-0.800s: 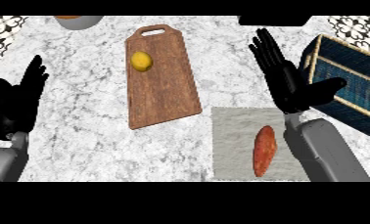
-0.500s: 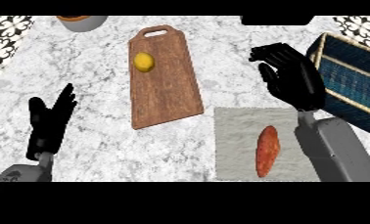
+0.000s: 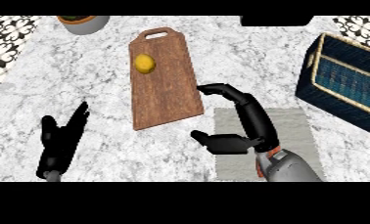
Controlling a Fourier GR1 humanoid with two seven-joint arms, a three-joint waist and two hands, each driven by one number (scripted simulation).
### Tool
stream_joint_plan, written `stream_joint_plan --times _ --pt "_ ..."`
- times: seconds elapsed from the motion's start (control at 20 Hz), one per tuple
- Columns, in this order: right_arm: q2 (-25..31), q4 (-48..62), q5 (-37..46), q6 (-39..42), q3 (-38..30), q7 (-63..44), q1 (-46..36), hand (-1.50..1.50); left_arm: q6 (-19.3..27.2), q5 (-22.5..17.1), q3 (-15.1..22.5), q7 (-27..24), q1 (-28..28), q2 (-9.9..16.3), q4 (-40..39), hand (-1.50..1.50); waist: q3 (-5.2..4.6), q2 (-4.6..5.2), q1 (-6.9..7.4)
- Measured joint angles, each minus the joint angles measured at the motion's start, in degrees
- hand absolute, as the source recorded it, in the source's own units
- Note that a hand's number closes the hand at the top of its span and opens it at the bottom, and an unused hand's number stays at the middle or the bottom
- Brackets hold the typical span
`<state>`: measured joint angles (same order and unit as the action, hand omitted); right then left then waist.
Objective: Pick the sweet potato from the placemat and place it in the basket
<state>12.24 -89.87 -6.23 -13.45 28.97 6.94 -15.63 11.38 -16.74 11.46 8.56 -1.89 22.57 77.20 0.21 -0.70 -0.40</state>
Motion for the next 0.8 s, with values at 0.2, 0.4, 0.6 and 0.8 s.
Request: stream_joint_plan --times 0.2,0.4,0.6,0.8 --pt "7.98 -0.68 10.49 -4.21 0.27 -8.87 -1.65 -1.5 0.2 0.22 0.0 -0.2 -1.22 -0.12 0.42 0.0 -0.13 -0.49 -1.05" --pt "18.32 -4.64 17.18 -1.88 -0.93 -20.04 -4.27 -1.5 0.24 0.06 -0.51 0.23 -2.57 0.45 1.08 0.0 -0.22 -0.95 -2.03" --pt "28.57 -11.76 17.67 6.47 -3.33 -31.03 -7.92 -1.5 0.26 0.19 -0.54 0.38 -3.46 0.55 2.03 0.0 -0.2 -0.99 -2.3" --pt "37.73 -18.66 11.33 17.76 -7.01 -39.94 -10.99 -1.5 -0.2 -0.18 -1.03 0.61 -3.76 0.75 2.23 0.0 -0.18 -0.78 -2.37"
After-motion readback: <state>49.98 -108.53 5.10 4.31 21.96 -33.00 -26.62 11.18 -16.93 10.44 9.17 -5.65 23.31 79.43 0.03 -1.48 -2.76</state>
